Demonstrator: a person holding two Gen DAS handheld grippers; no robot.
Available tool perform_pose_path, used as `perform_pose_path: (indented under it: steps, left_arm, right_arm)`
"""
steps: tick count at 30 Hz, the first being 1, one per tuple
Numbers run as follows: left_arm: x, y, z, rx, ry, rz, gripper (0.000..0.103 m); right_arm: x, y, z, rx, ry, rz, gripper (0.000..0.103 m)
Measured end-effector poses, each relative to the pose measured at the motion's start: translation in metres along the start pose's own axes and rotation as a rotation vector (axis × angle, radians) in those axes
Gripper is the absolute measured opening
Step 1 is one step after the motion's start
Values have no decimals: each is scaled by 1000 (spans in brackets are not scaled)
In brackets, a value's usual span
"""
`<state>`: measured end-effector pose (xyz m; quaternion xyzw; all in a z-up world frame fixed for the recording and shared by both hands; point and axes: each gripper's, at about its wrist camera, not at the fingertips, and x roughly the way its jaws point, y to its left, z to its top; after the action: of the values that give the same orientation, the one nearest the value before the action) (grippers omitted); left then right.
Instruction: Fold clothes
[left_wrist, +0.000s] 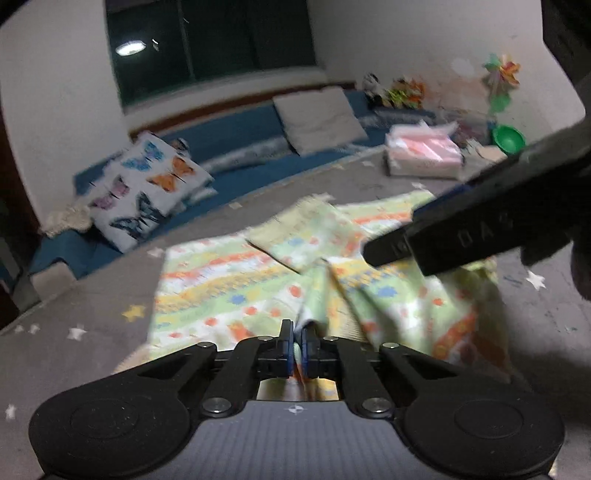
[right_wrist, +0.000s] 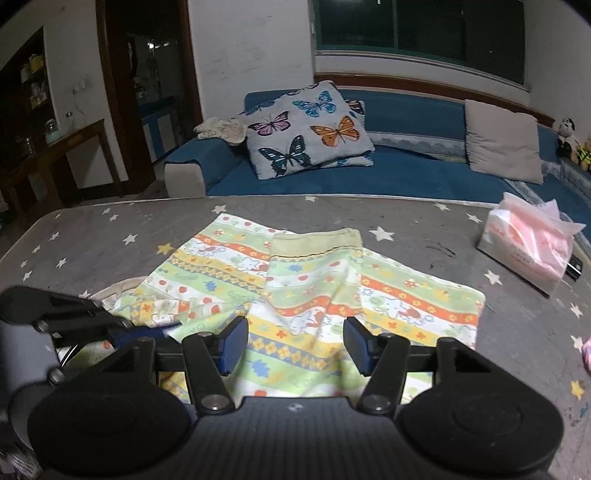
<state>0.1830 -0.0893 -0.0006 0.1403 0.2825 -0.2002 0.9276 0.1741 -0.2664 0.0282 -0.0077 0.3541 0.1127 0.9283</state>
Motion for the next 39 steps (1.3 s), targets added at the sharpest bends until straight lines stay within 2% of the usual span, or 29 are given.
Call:
perform_pose_path:
  steps: [6, 8, 12, 17, 20, 25, 27, 28, 30, 32, 34, 39]
  left_arm:
    - [-9, 25, 2, -62, -25, 84, 4]
    - [-11, 30, 1, -88, -25, 85, 4]
    - [-14, 33, -2, -98, -30, 109, 4]
    - [-19, 50, -4, -157, -31, 166, 4]
    - [-29, 62, -2, -208, -50, 189, 4]
    - [-49, 85, 0, -268, -92, 254, 4]
    - [-58, 99, -4, -306, -94, 286, 4]
    - [-62, 106, -6, -324, -95, 303, 4]
    - [-71, 120, -10, -362, -96, 337, 4]
    - [-82, 134, -16, -402, -100, 375, 4]
    - [-94, 146, -24, -440, -102, 407, 4]
    - [-131, 170, -51, -529, -96, 454, 4]
  right_arm:
    - [12, 18, -1, -36, 12, 14, 58]
    - [18, 26, -2, -60, 19, 8, 58]
    - [31, 35, -5, -74, 49, 3, 50]
    - [17, 41, -7, -58, 37, 41, 51]
    - [11, 52, -10, -102, 38, 63, 56]
    - [25, 66, -15, -166, 59, -15, 58]
    - [30, 63, -17, -167, 71, -51, 54]
    - [31, 60, -18, -166, 73, -72, 49]
    - [29, 54, -19, -152, 68, -87, 21]
    - [20, 42, -19, -93, 60, -80, 8]
    - [8, 35, -19, -62, 36, -95, 3]
    - [-29, 16, -22, 17, -38, -128, 1]
